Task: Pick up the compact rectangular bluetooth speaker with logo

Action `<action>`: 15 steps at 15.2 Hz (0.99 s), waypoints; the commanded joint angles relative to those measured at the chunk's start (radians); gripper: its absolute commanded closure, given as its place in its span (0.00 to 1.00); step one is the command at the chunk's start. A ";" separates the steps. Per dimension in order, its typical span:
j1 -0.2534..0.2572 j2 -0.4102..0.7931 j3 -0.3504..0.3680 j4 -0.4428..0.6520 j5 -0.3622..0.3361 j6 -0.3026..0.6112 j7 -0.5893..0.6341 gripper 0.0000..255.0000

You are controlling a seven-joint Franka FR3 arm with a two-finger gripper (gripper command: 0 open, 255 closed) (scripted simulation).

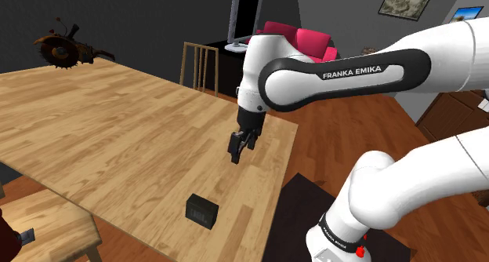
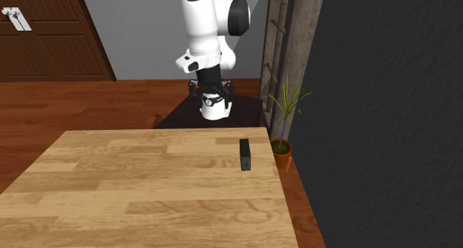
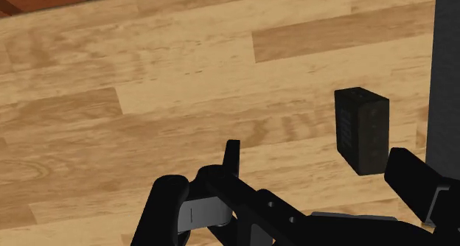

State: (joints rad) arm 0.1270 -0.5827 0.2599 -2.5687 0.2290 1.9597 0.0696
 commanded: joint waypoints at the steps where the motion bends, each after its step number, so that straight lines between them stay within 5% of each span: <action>1: 0.016 0.062 0.041 -0.002 0.015 0.075 0.022 0.00; 7: 0.045 0.250 0.148 0.015 0.018 0.271 0.086 0.00; 12: 0.053 0.437 0.233 0.063 -0.047 0.422 0.173 0.00; 15: 0.052 0.461 0.236 0.054 -0.057 0.454 0.180 0.00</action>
State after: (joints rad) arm 0.1779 -0.1327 0.4922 -2.5097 0.1763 2.3970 0.2450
